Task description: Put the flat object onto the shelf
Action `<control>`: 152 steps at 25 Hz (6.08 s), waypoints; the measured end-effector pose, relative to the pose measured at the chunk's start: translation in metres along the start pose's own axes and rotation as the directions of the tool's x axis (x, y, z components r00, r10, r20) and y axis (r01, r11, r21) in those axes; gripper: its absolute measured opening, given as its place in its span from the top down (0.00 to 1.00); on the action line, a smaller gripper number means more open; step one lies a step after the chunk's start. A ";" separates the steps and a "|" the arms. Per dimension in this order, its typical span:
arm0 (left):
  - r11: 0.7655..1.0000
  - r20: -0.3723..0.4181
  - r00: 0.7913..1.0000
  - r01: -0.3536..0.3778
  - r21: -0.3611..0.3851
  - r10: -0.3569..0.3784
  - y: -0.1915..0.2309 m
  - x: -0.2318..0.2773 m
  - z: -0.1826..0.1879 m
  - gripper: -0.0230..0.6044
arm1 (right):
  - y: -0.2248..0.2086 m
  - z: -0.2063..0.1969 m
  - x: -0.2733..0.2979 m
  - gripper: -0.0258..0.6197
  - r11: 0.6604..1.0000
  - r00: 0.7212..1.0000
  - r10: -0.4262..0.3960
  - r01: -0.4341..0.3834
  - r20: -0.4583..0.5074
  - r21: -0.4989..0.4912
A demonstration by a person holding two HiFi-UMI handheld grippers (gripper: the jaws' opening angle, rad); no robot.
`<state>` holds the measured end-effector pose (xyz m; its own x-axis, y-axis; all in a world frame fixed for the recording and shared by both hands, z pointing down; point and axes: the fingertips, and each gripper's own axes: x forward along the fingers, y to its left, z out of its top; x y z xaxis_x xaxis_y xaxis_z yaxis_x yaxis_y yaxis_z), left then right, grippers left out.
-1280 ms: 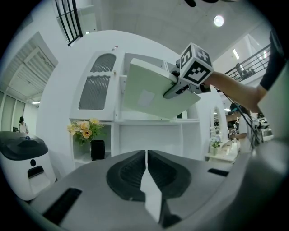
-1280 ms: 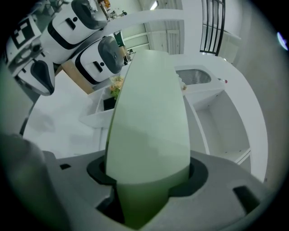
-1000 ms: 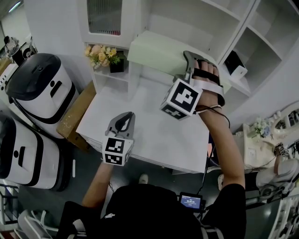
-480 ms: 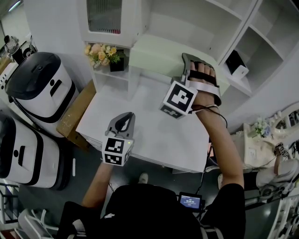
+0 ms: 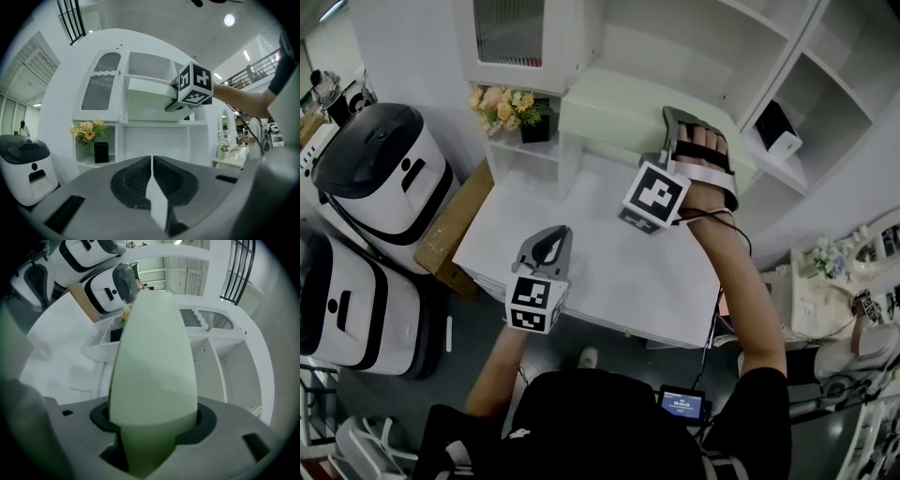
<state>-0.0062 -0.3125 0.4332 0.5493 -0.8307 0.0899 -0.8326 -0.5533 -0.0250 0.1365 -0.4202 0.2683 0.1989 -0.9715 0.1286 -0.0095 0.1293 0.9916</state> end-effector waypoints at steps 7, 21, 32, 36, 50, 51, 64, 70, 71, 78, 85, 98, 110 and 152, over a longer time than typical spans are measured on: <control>1.000 -0.007 1.000 -0.002 -0.003 0.002 0.001 0.002 -0.003 0.94 | 0.004 -0.004 0.018 0.51 1.000 1.000 0.017 -0.017 -0.018 0.008; 1.000 -0.021 1.000 -0.018 -0.002 0.018 0.006 0.012 -0.007 0.94 | 0.014 -0.008 0.051 0.49 0.999 0.998 0.047 -0.047 -0.034 0.020; 1.000 -0.033 0.999 -0.026 -0.014 0.026 0.010 0.023 -0.012 0.94 | 0.024 -0.008 0.078 0.44 0.996 0.996 0.088 -0.087 -0.034 0.032; 0.999 -0.038 0.999 -0.035 -0.020 0.034 0.013 0.027 -0.014 0.94 | 0.026 -0.008 0.089 0.42 0.994 0.995 0.099 -0.097 -0.032 0.049; 0.999 -0.047 0.998 -0.048 -0.021 0.047 0.025 0.042 -0.017 0.94 | 0.035 -0.006 0.127 0.35 0.988 0.990 0.137 -0.134 -0.035 0.072; 0.999 -0.048 0.998 -0.050 -0.021 0.049 0.026 0.043 -0.017 0.94 | 0.035 -0.005 0.130 0.35 0.988 0.989 0.141 -0.138 -0.035 0.073; 0.998 -0.071 0.996 -0.052 -0.046 0.049 0.031 0.057 -0.020 0.94 | 0.034 -0.002 0.166 0.34 0.982 0.983 0.173 -0.168 -0.061 0.086; 0.997 -0.082 0.995 -0.060 -0.048 0.055 0.038 0.057 -0.026 0.94 | 0.034 0.001 0.176 0.34 0.982 0.983 0.171 -0.164 -0.066 0.091; 0.997 -0.082 0.995 -0.063 -0.051 0.058 0.038 0.058 -0.026 0.94 | 0.034 0.001 0.178 0.34 0.982 0.983 0.170 -0.164 -0.064 0.091; 0.996 -0.087 0.994 -0.068 -0.058 0.063 0.042 0.064 -0.029 0.94 | 0.033 -0.001 0.189 0.34 0.981 0.981 0.175 -0.168 -0.077 0.093; 0.995 -0.093 0.993 -0.075 -0.066 0.069 0.047 0.068 -0.033 0.94 | 0.034 0.000 0.197 0.31 0.978 0.978 0.192 -0.184 -0.084 0.094; 0.994 -0.098 0.992 -0.082 -0.067 0.076 0.054 0.072 -0.036 0.94 | 0.034 0.004 0.207 0.27 0.984 0.980 0.172 -0.166 -0.103 0.059; 0.994 -0.108 0.991 -0.080 -0.074 0.072 0.052 0.069 -0.039 0.94 | 0.030 0.011 0.204 0.26 0.993 0.992 0.115 -0.113 -0.046 0.044; 0.999 -0.062 0.997 -0.051 -0.001 0.051 0.023 0.021 -0.006 0.94 | 0.022 -0.001 0.074 0.37 0.880 0.975 0.174 -0.216 0.137 0.423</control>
<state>-0.0143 -0.3428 0.4401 0.5011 -0.8522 0.1506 -0.8595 -0.5104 -0.0287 0.1520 -0.4893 0.2994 0.0580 -0.9522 0.3001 -0.4663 0.2399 0.8515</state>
